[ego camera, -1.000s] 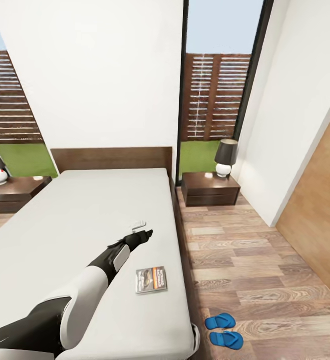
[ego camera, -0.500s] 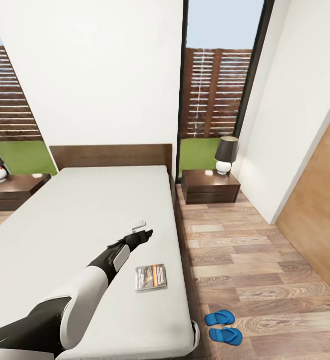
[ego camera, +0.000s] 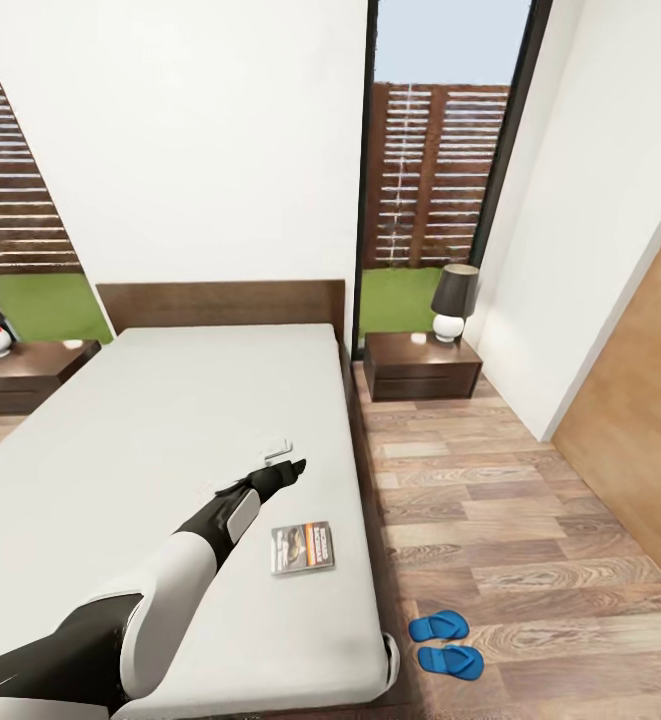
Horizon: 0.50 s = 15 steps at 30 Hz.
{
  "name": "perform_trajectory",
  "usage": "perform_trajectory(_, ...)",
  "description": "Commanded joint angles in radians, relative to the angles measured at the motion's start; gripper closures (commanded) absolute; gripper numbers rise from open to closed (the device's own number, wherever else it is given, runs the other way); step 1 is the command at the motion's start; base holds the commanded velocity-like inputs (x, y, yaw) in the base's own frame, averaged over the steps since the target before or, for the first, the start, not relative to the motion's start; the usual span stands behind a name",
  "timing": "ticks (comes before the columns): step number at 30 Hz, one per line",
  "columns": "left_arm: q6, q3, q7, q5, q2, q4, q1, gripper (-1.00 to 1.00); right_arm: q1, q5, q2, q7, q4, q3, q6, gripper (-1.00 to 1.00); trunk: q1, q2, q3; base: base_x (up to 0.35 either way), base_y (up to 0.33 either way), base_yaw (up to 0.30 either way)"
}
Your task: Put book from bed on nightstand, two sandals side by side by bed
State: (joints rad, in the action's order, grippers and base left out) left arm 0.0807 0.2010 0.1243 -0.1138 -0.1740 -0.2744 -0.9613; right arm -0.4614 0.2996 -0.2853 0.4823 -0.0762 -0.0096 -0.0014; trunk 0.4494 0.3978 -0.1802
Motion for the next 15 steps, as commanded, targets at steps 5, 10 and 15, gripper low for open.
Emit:
perform_trajectory(5, 0.008, 0.005, 0.004, -0.01, 0.0, -0.002, -0.001, -1.0, -0.002, 0.007, -0.001, 0.005, -0.004, 0.0, 0.0, -1.0, 0.001, 0.002, -0.01, 0.0, 0.0, 0.0)
perform_trajectory(10, 0.008, 0.005, 0.004, -0.01, 0.0, -0.002, -0.001, -1.0, -0.002, 0.007, -0.001, 0.004, -0.004, 0.0, 0.0, -1.0, 0.001, 0.002, -0.018, 0.0, 0.0, 0.0)
perform_trajectory(15, 0.008, 0.005, 0.004, -0.01, 0.0, -0.002, -0.001, -1.0, -0.002, 0.007, 0.0, 0.004, -0.004, -0.001, 0.0, -1.0, 0.001, 0.002, -0.026, 0.0, 0.0, 0.0)
